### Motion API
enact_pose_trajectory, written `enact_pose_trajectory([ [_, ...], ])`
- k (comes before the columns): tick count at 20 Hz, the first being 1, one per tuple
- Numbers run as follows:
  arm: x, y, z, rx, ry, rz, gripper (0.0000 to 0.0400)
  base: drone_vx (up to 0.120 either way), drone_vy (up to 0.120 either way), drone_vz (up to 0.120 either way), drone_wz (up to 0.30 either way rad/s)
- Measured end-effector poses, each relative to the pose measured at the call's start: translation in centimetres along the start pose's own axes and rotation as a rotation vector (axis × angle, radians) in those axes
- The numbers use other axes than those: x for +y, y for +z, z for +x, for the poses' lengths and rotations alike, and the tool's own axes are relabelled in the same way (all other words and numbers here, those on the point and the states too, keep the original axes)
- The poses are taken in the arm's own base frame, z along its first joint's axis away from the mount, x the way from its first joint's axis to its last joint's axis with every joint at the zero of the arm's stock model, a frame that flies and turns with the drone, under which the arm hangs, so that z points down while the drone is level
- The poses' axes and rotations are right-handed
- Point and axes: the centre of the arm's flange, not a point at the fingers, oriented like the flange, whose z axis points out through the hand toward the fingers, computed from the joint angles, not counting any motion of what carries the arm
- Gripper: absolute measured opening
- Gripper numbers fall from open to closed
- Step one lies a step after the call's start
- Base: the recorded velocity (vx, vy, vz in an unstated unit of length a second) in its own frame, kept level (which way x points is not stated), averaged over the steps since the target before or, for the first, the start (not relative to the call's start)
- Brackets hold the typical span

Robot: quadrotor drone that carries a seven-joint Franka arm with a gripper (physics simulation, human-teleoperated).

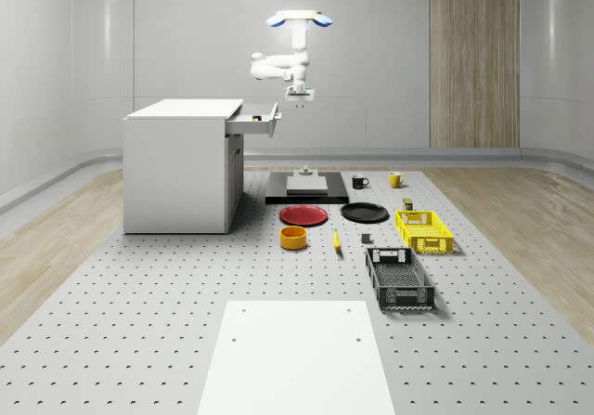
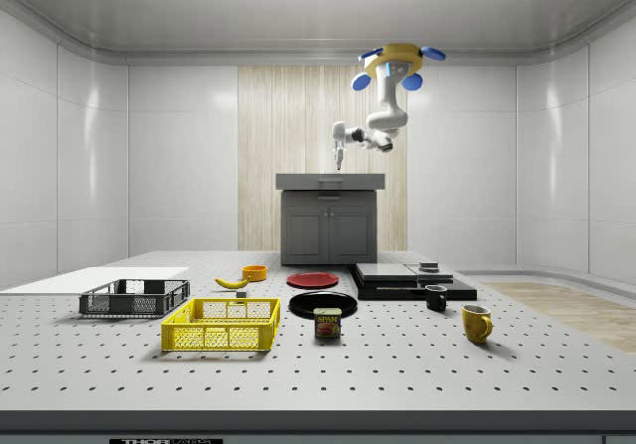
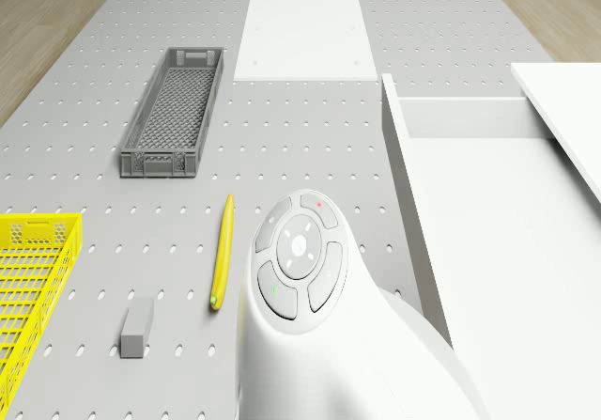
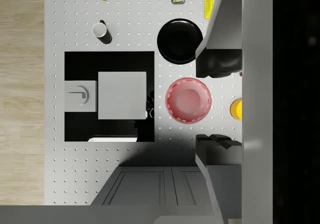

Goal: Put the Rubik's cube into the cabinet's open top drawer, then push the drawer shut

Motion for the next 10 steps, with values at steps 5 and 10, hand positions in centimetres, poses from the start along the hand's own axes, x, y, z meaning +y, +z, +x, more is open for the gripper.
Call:
enact_pose_trajectory([
  [5, 0.0, 0.0, 0.0, 0.000, 0.000, 0.000, 0.0117, 0.000, 0.000, 0.000, 0.000],
  [10, -0.3, 2.6, -1.5, 0.471, 0.099, -0.515, 0.0111, 0.000, 0.000, 0.000, 0.000],
])
